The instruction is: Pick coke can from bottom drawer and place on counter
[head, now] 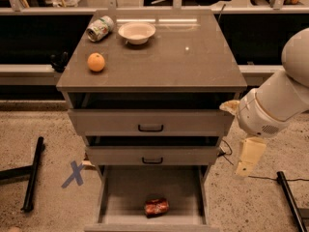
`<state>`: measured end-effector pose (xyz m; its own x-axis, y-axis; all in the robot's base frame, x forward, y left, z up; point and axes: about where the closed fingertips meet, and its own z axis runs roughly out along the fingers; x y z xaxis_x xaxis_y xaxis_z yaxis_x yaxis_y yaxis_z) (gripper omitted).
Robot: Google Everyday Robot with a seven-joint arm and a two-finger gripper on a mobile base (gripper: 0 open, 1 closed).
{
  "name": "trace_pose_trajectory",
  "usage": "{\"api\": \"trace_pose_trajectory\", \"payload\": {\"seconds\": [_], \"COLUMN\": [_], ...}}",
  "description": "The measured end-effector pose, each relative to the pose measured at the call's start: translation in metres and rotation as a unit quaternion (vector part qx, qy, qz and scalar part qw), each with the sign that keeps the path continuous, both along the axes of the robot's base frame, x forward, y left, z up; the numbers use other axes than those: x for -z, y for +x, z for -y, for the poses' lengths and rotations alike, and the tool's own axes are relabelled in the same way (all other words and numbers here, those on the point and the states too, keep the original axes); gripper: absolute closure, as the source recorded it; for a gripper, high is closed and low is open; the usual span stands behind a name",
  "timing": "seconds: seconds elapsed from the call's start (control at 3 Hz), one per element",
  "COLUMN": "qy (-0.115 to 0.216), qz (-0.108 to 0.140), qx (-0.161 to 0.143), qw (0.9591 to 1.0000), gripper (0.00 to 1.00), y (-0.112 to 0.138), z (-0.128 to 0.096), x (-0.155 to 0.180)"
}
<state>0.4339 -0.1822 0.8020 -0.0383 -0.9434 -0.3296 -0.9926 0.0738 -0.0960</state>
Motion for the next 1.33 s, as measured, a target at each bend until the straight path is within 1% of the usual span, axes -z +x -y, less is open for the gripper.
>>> {"api": "trace_pose_trajectory", "payload": {"seconds": [0.33,0.67,1.0,1.33], "qy": [-0.008,0.004,0.020,0.034], "qz": [-0.026,-0.072,-0.125,-0.153], "qx": [-0.011,-0.026,-0.046,-0.042], "qw": [0.9996,0.9971,0.9909,0.9867], "gripper": [0.00,0.00,0.00,0.00], "y": [-0.006,-0.022,-0.045,-0.058], "z": [0.004,0.007,0.003,-0.007], "x": [0.033,0.094,0.192,0.287]}}
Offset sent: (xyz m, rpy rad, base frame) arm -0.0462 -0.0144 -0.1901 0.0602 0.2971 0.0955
